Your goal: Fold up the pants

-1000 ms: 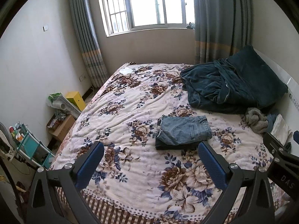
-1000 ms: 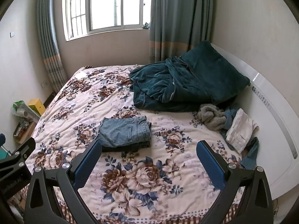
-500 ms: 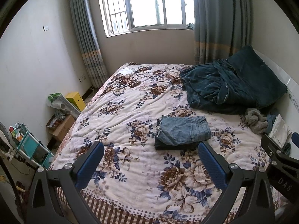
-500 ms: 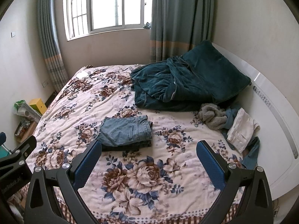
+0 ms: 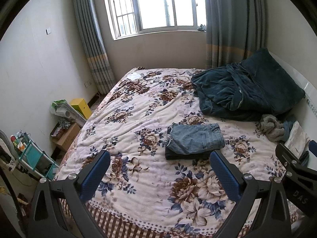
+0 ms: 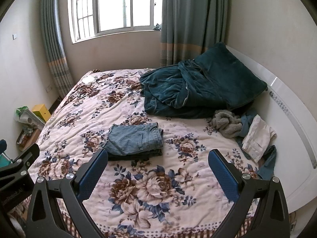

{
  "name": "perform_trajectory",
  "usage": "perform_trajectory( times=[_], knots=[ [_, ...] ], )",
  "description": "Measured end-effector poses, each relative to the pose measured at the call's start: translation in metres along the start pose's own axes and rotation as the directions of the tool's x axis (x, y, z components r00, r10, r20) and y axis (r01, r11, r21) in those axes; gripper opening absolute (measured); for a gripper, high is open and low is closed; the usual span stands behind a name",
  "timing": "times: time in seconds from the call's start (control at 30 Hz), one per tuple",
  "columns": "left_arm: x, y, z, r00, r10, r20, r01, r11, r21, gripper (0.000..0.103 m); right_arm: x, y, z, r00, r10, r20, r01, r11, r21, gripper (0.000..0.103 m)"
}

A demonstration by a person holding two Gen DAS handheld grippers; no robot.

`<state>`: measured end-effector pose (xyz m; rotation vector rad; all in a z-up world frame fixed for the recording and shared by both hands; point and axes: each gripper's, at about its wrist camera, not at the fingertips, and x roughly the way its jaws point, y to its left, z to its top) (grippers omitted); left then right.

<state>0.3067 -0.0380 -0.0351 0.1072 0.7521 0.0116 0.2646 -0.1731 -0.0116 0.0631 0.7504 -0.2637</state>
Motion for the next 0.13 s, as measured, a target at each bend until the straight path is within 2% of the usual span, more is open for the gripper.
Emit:
perform_trajectory(
  times=[0.13],
  knots=[
    [-0.0049,0.0011,0.0000,1.000,-0.001,0.006,0.001,1.000,-0.002,0.103,-0.0009,0.0025,0.0002,1.000,0.000,0.001,0.000,1.000,-0.001,0.103]
  ],
)
